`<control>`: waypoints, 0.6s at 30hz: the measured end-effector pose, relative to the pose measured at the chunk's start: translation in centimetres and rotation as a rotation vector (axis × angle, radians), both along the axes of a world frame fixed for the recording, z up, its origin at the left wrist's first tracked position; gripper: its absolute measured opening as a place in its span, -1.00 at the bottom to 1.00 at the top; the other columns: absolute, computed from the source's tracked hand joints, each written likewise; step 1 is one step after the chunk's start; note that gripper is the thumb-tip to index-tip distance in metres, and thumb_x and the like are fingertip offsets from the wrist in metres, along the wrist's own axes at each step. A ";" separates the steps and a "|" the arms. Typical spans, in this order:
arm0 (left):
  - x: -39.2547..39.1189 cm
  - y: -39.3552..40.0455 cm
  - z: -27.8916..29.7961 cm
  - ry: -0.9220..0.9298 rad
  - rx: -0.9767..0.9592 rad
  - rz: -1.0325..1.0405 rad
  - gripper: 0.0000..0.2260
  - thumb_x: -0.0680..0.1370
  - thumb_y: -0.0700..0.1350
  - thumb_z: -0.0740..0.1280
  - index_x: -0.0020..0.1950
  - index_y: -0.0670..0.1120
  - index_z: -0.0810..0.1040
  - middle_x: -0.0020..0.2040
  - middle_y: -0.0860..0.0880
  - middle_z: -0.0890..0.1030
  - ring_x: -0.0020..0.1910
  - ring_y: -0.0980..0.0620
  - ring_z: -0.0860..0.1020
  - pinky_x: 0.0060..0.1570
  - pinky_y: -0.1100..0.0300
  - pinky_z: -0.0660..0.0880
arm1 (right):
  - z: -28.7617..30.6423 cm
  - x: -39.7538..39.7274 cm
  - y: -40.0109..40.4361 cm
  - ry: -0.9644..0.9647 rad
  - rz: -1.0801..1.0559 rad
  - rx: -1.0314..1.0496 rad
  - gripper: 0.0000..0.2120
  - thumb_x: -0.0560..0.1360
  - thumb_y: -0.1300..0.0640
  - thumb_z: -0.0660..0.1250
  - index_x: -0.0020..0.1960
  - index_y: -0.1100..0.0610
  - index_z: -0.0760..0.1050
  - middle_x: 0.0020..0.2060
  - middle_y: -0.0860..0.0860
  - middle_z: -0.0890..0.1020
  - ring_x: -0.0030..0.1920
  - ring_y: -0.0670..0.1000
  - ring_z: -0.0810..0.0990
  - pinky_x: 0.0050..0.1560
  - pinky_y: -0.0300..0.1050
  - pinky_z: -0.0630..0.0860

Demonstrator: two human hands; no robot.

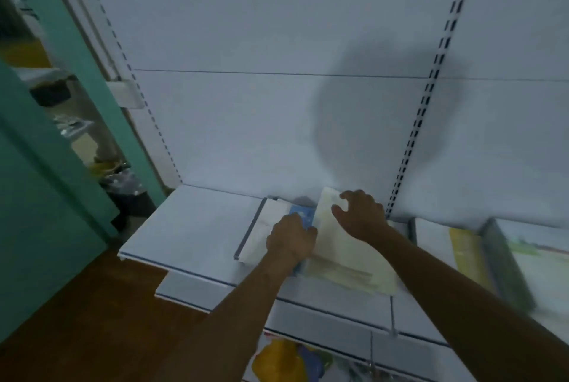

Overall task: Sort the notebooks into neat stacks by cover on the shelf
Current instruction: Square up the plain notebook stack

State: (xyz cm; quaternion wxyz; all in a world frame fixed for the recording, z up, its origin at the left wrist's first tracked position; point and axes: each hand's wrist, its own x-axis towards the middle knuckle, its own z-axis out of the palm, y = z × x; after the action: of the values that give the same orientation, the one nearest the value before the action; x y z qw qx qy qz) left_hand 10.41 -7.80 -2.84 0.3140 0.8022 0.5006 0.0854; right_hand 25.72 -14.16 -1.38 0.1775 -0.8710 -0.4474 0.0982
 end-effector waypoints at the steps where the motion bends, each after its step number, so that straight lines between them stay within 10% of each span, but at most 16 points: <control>1: 0.9 0.2 -0.2 -0.027 -0.033 -0.029 -0.63 0.56 0.08 0.23 0.23 -0.15 0.46 0.21 -0.13 0.54 0.16 -0.11 0.52 0.16 0.09 0.47 | -0.4 0.8 -1.0 0.008 -0.075 -0.007 -0.51 0.55 -0.14 0.16 0.39 0.08 0.36 0.32 0.11 0.44 0.30 0.13 0.42 0.29 0.02 0.33; 8: 4.9 0.6 -1.3 -0.150 -0.255 -0.007 -0.55 0.56 0.01 0.26 0.37 -0.19 0.31 0.28 -0.16 0.48 0.21 -0.15 0.48 0.17 0.09 0.42 | -3.7 3.8 -7.4 0.390 -0.531 0.048 -0.44 0.54 -0.06 0.21 0.39 0.29 0.27 0.25 0.28 0.44 0.22 0.25 0.46 0.19 0.06 0.45; 12: 5.9 1.8 -2.1 -0.176 -0.417 0.049 -0.56 0.56 0.03 0.23 0.35 -0.19 0.38 0.19 -0.12 0.52 0.07 -0.11 0.51 0.13 0.11 0.47 | -4.4 3.8 -7.6 0.475 -0.569 0.048 -0.51 0.54 -0.03 0.22 0.30 0.30 0.37 0.17 0.23 0.54 0.07 0.18 0.55 0.04 -0.01 0.51; 18: 6.6 3.1 -3.0 -0.164 -0.565 0.085 -0.32 0.58 0.11 0.24 0.54 -0.22 0.06 0.48 -0.17 0.28 0.37 -0.14 0.36 0.27 0.09 0.36 | -4.9 2.9 -5.2 0.471 -0.514 0.031 -0.50 0.55 0.02 0.21 0.38 0.28 0.32 0.29 0.20 0.48 0.27 0.16 0.47 0.15 -0.14 0.39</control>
State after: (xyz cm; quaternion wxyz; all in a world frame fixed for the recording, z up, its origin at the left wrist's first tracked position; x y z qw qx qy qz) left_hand 17.03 -4.68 -5.86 0.5602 0.6519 0.5107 0.0202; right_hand 28.65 -19.40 -6.31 0.3083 -0.9058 -0.1614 0.2418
